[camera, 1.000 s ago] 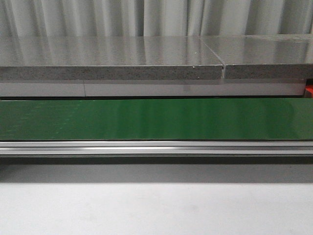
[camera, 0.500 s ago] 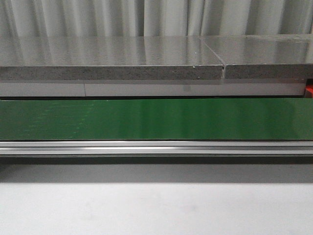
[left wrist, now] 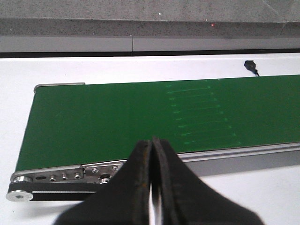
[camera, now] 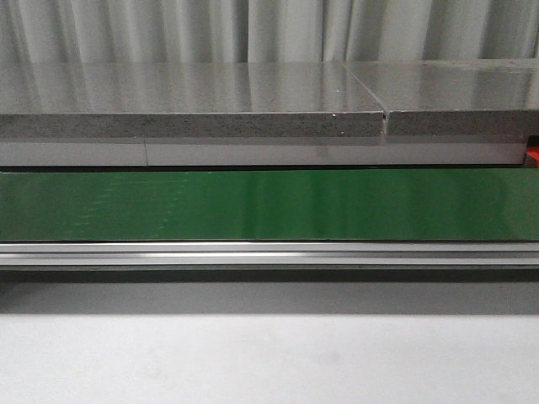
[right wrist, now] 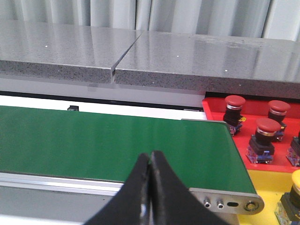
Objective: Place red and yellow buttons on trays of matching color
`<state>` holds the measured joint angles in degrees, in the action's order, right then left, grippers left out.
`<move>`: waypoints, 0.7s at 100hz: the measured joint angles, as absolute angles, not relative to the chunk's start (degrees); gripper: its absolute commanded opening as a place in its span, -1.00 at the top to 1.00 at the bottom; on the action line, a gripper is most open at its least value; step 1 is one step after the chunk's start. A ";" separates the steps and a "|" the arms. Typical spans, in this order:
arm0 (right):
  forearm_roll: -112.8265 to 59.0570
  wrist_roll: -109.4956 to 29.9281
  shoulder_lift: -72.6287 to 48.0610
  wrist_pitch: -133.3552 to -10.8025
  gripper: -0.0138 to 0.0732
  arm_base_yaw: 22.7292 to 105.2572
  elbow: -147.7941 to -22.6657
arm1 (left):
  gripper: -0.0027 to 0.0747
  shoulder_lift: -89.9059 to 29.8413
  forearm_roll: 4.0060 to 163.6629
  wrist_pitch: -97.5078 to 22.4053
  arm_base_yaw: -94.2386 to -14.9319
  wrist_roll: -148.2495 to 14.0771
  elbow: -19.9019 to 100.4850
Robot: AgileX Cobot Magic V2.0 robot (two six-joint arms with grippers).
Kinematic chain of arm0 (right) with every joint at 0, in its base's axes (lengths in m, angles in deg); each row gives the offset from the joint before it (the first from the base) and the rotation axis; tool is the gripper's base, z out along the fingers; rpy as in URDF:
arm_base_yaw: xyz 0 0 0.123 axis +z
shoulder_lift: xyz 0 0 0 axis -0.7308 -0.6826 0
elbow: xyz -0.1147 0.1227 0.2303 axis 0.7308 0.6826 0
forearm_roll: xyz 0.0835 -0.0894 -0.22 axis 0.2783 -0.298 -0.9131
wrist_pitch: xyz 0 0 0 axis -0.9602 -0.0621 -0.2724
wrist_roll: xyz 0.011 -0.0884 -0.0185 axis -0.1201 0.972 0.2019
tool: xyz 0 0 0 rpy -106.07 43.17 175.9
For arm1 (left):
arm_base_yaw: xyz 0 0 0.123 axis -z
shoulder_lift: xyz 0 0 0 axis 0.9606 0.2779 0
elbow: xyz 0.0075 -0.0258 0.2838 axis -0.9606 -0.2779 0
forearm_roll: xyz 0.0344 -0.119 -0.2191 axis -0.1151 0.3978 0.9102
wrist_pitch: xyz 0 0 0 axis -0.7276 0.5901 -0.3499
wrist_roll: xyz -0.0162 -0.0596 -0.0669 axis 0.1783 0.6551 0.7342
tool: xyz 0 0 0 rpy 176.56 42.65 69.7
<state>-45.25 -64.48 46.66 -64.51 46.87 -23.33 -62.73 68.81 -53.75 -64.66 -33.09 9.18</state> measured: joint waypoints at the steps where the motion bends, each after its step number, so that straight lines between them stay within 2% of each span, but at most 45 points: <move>1: -45.25 -64.48 46.66 -64.51 0.84 46.87 -23.33 | 0.98 -62.73 68.81 -53.75 -64.66 -33.09 9.18; 18: -45.25 -64.48 46.66 -64.51 0.84 46.87 -23.33 | 0.98 -62.73 68.81 -51.43 -64.66 -33.09 8.89; 45: -45.25 -64.48 46.66 -64.51 0.84 46.87 -23.33 | 0.98 -64.03 64.78 -31.24 -64.66 -32.26 1.46; 70: -45.25 -64.48 46.66 -64.51 0.84 46.87 -23.33 | 0.98 -71.60 61.86 -28.98 -64.66 -31.10 -7.40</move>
